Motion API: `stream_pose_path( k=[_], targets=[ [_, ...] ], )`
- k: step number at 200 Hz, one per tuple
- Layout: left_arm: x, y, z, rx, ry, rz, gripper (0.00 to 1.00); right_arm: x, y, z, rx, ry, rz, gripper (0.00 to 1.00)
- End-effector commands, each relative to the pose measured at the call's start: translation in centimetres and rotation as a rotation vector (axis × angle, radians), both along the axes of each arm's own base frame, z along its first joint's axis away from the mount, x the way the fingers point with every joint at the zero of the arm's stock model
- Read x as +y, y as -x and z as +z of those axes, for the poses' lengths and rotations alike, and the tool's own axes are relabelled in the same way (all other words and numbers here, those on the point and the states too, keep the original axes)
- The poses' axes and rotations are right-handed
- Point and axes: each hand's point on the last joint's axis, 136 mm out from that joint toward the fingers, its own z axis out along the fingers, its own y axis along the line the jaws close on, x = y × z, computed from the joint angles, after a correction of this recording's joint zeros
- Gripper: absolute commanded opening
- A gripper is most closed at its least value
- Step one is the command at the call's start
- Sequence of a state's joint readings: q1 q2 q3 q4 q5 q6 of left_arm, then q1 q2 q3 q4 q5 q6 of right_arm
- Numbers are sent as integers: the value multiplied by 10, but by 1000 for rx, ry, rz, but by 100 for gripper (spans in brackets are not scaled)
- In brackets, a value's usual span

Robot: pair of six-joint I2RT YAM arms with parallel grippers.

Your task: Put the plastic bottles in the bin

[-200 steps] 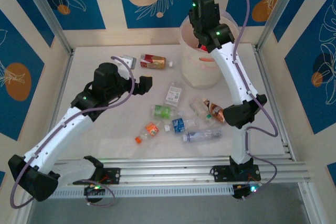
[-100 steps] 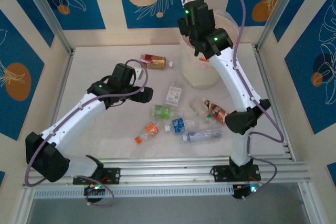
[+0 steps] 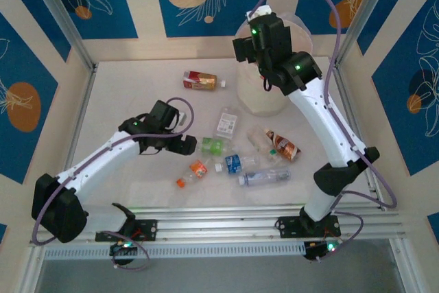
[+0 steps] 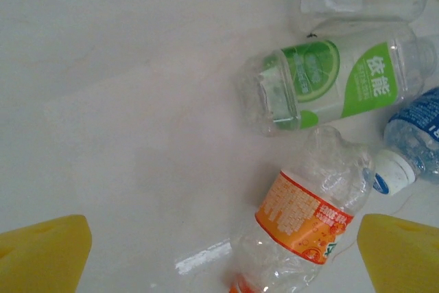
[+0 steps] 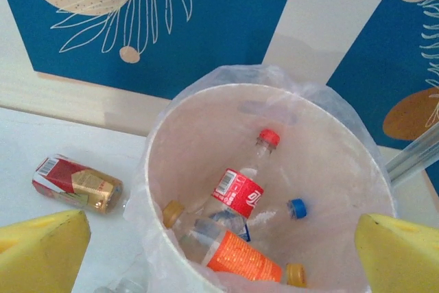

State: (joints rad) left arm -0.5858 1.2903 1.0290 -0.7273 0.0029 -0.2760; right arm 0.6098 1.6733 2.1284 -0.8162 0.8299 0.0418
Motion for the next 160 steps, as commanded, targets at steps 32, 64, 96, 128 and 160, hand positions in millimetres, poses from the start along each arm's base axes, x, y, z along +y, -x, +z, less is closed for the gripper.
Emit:
stream_pose_path(
  k=[32,64,96,128,160],
  targets=[
    [-9,19,-16,67,-58,-70,100,-8,18,5,-24,-92,-15,99],
    [-20,35,-30,129,-90,-144,99,-7,20,3,-21,-111,-7,99],
    [-30,50,-47,167,-140,-196,100,-5,20,0,-14,-125,-7,99],
    [-37,52,-62,175,-198,-223,100,-2,19,-1,-13,-140,4,99],
    [-39,51,-79,186,-258,-243,97,-3,20,1,-18,-141,3,99]
  ],
)
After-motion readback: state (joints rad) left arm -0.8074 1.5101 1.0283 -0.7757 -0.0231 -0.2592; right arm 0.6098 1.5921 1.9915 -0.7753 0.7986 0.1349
